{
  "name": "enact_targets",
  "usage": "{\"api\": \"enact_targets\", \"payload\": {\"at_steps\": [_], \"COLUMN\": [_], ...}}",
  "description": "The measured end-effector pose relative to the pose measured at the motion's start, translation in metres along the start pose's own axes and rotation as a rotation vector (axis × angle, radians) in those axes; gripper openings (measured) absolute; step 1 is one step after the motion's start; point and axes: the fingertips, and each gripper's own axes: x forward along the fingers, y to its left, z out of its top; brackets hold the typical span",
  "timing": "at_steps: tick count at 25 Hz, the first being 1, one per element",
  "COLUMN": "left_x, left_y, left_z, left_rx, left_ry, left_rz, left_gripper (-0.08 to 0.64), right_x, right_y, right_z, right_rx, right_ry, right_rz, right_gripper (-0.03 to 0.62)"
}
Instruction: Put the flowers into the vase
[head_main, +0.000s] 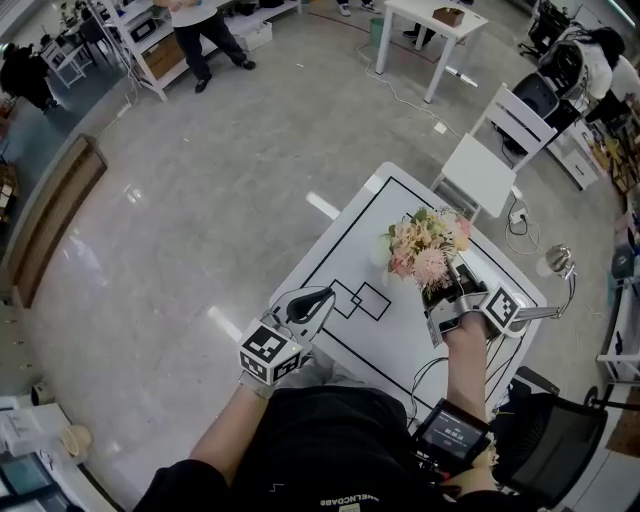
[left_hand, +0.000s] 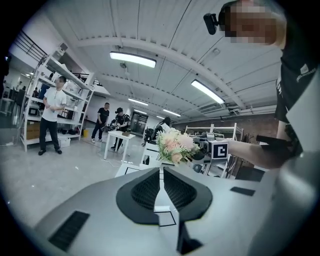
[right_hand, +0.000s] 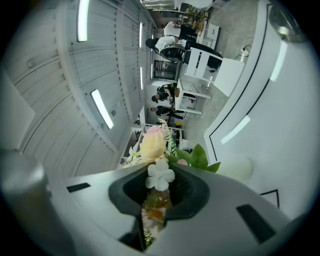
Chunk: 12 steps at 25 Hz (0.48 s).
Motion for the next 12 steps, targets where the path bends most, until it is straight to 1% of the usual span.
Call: {"api": "enact_targets", "payload": {"at_steps": [7, 12], "left_x": [-0.006, -0.015], "left_y": [-0.003, 0.013], "left_z": [-0.009, -0.002], "left_rx": [-0.009, -0.017], "left_ry": [0.007, 0.006], "left_rz": [0.037, 0.052], "left_gripper": [0.006, 0.006], "right_x": [0.005, 0.025], "right_y": [-0.010, -0.001], "right_z": [0.004, -0.002], "right_rx": [0.007, 0.006], "right_ry": [-0.011, -0.018], "right_rz": [0.011, 0.035], "right_gripper": [0.052, 0.084]}}
